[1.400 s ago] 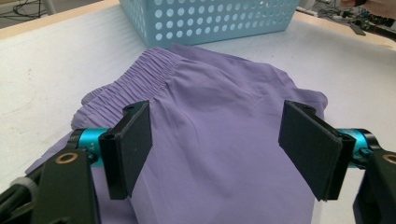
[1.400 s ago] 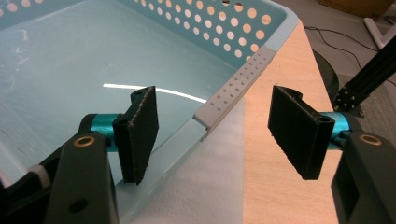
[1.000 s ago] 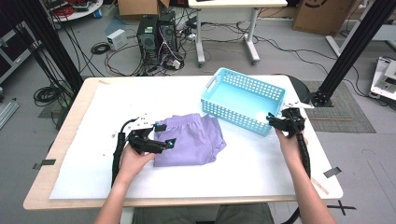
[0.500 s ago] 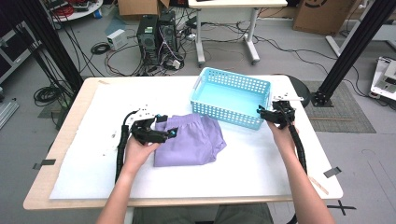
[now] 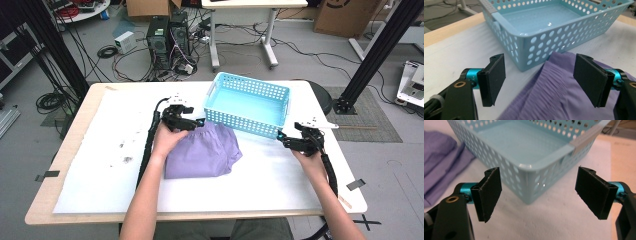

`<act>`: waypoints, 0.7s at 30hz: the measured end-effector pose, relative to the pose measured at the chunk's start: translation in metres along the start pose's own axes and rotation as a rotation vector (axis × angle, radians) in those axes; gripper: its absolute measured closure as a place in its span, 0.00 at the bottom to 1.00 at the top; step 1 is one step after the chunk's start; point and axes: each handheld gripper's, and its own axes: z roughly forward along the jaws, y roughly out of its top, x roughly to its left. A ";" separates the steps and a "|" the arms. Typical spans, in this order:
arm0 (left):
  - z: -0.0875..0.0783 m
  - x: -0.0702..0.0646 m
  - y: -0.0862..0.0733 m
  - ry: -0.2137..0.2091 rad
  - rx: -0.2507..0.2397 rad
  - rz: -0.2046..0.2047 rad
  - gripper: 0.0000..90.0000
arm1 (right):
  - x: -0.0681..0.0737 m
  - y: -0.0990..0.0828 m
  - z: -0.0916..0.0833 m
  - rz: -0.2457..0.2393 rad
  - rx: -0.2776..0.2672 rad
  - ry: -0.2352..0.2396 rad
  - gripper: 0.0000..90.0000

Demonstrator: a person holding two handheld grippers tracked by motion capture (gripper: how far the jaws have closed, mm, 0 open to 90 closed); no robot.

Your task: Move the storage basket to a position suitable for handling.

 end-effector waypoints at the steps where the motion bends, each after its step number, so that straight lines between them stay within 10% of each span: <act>1: 0.006 0.001 0.002 -0.003 0.001 0.002 0.29 | 0.000 -0.001 0.002 0.001 0.009 -0.003 0.24; 9: 0.042 0.003 0.012 -0.001 0.079 0.018 0.29 | 0.003 0.005 0.020 -0.029 0.048 -0.013 0.31; 21: 0.053 0.000 0.022 0.058 0.127 0.064 0.44 | -0.002 0.015 0.030 -0.060 0.078 -0.035 0.48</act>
